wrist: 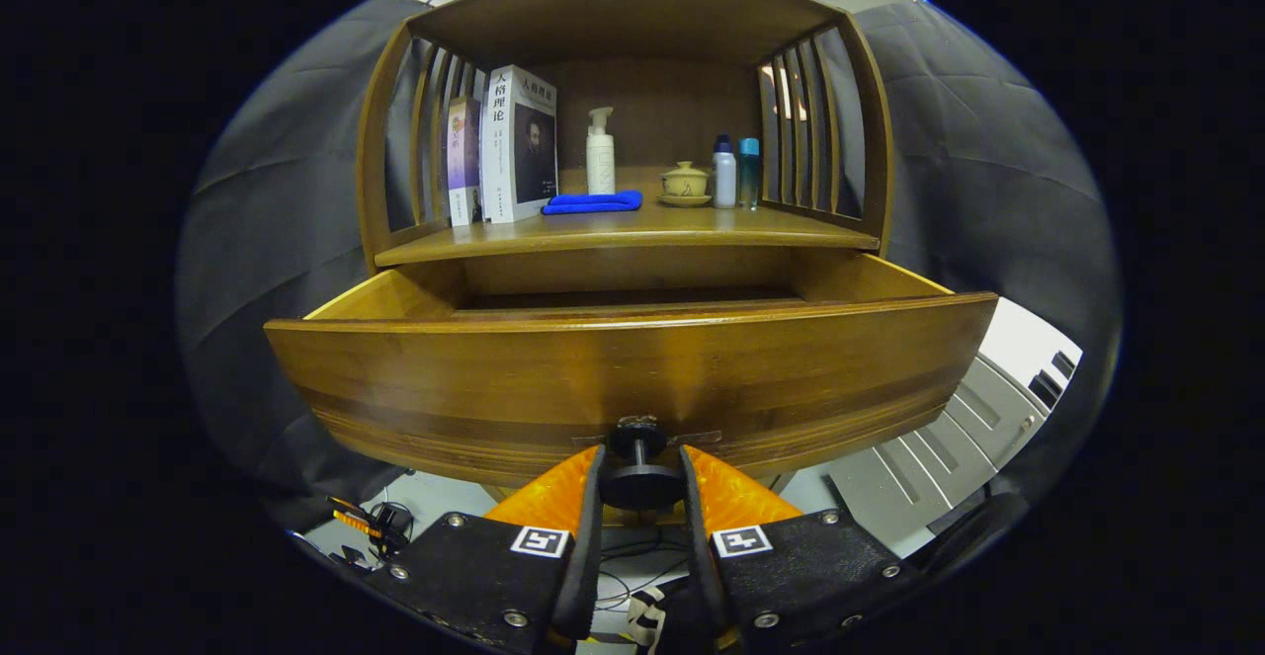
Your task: Pull open the drawer, take out the items inside it, and place them on the countertop above the cabinet.
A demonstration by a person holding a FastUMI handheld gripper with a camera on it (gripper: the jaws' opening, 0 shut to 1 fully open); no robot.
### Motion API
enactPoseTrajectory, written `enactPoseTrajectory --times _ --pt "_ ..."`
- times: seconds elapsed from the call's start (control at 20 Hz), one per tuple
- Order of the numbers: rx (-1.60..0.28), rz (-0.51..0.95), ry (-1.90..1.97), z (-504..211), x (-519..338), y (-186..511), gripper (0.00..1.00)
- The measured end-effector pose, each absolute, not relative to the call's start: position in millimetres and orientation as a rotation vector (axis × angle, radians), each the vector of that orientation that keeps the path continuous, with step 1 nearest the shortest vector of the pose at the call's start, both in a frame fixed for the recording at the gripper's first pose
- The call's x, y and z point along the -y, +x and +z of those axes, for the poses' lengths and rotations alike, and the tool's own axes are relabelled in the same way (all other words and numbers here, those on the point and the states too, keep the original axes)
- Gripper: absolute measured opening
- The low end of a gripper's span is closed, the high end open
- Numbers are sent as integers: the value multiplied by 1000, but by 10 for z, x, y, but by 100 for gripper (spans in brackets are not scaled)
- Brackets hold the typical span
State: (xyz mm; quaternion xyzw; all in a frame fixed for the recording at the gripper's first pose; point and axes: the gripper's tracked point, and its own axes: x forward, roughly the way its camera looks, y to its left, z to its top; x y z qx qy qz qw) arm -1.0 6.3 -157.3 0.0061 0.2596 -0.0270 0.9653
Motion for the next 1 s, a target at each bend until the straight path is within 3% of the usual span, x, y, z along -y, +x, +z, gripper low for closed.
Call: enactPoseTrajectory --times 0.45,0.55,0.85,1.0 --pt "-534 -35 -19 -1592 -58 61 41" --pt "-469 -21 -9 -1389 -113 57 46" --pt "-293 14 7 -669 -237 188 91" --pt "-278 -14 -34 -502 -241 321 91"
